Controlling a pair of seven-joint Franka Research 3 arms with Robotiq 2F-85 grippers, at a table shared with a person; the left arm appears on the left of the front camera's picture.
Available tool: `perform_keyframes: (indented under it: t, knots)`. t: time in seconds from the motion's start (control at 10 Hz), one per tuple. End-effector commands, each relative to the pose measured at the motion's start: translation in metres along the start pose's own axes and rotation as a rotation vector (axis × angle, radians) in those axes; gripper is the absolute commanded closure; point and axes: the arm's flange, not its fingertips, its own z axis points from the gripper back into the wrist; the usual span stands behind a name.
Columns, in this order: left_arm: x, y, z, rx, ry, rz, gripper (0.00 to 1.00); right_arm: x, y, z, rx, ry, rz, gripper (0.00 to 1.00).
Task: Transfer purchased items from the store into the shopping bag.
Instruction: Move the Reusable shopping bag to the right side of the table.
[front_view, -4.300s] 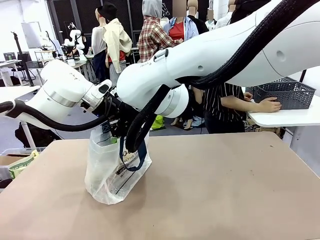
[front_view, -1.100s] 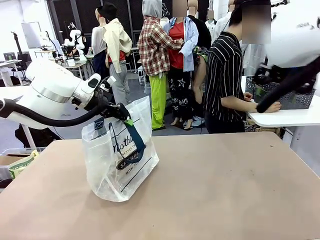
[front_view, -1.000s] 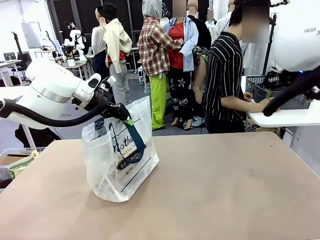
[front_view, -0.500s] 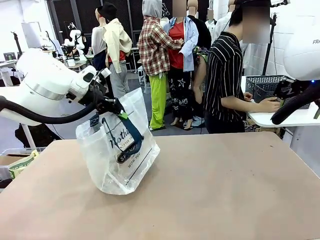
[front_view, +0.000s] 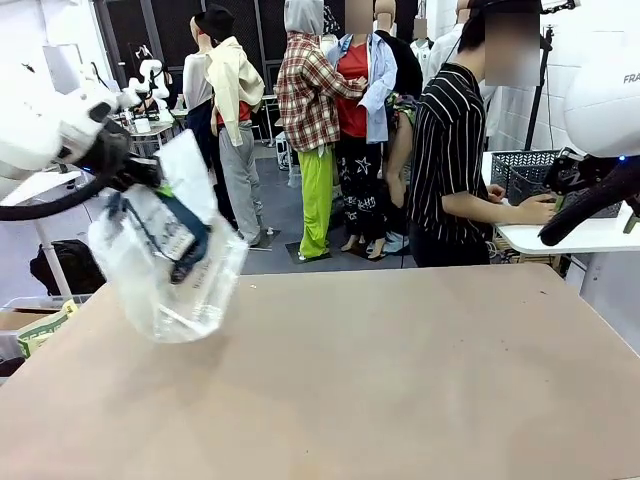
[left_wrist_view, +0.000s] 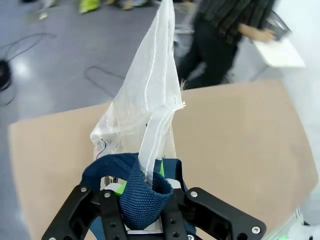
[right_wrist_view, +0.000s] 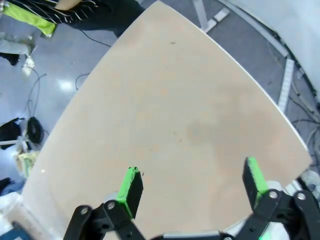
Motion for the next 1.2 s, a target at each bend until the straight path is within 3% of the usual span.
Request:
perform_keyframes:
  t: [0.0, 0.2, 0.4, 0.7, 0.8, 0.9, 1.1]
  knots:
    - [-0.006, 0.018, 0.035, 0.13, 0.042, 0.14, 1.0, 0.002, 0.001, 0.0, -0.003, -0.002, 0.011, 0.0]
    - [-0.022, 0.061, 0.057, 0.296, 0.043, 0.263, 1.0, 0.002, 0.001, 0.0, -0.003, -0.002, 0.011, 0.0]
    - [-0.034, 0.094, 0.049, 0.312, 0.047, 0.307, 1.0, 0.002, 0.001, 0.0, -0.003, -0.002, 0.011, 0.0]
    - [-0.043, 0.109, 0.042, 0.301, 0.072, 0.294, 0.45, 0.002, 0.001, 0.0, -0.003, -0.002, 0.011, 0.0]
    - [-0.043, 0.11, 0.042, 0.3, 0.046, 0.316, 0.25, 0.002, 0.001, 0.0, -0.003, -0.002, 0.011, 0.0]
    - [-0.038, 0.106, 0.054, 0.282, -0.041, 0.306, 0.06, 0.002, 0.001, 0.0, -0.003, -0.002, 0.011, 0.0]
    - [-0.014, 0.071, 0.092, 0.272, -0.266, 0.248, 0.0, 0.002, 0.001, 0.0, -0.003, -0.002, 0.011, 0.0]
